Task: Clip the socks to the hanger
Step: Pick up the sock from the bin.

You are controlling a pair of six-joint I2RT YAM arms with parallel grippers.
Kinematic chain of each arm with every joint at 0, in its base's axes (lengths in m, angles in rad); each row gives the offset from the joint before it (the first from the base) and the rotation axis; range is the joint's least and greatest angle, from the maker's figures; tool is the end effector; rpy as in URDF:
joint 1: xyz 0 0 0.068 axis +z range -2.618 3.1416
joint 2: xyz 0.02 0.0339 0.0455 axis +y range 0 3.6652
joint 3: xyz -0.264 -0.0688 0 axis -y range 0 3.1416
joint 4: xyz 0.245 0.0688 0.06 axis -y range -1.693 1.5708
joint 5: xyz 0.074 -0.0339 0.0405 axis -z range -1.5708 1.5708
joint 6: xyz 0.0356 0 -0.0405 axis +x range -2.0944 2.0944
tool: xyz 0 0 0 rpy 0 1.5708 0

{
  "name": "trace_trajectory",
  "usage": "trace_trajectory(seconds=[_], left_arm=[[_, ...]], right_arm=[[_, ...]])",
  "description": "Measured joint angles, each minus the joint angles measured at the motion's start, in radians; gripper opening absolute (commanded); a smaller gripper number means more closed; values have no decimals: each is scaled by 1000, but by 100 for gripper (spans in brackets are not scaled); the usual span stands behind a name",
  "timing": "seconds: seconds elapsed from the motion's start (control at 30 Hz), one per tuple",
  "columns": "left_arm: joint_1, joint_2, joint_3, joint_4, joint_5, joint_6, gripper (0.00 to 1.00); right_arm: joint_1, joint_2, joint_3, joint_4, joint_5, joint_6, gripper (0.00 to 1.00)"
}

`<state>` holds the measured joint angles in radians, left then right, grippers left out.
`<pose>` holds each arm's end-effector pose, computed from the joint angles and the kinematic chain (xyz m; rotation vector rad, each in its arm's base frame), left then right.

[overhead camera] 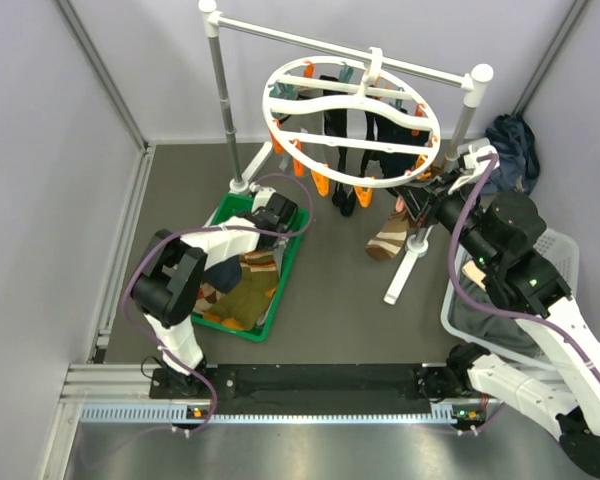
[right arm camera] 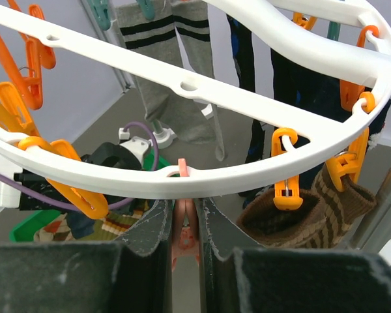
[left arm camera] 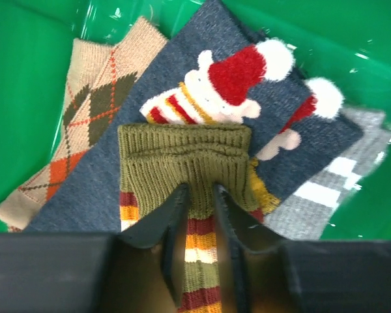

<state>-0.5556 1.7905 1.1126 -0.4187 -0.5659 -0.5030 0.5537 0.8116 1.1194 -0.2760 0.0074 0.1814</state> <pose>0.3104 -0.1702 0.1717 -0.1072 2.4429 0.3145 0.1389 0.0856 0.4399 -0.2842 1.5415 0.5760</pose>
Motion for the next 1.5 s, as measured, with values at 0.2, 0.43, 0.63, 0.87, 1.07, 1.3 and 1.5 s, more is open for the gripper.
trace_trajectory(seconds=[0.2, 0.43, 0.63, 0.87, 1.07, 1.3, 1.5], left_arm=[[-1, -4, 2, 6, 6, -1, 0], [0, -93, -12, -23, 34, 0, 0], [0, -251, -28, -42, 43, 0, 0], [0, -417, -53, -77, 56, 6, 0], [0, -640, -110, -52, 131, 80, 0], [0, -945, -148, 78, 269, 200, 0], [0, -1044, -147, 133, 388, 265, 0]], right_arm=[[0, 0, 0, 0, 3, -4, 0], [0, 0, 0, 0, 3, -4, 0], [0, -3, 0, 0, 3, -3, 0], [0, -9, 0, 0, 2, 3, 0], [0, -12, -1, 1, -1, 6, 0], [0, -12, -10, 8, -2, 18, 0], [0, -13, -14, 21, -15, 31, 0]])
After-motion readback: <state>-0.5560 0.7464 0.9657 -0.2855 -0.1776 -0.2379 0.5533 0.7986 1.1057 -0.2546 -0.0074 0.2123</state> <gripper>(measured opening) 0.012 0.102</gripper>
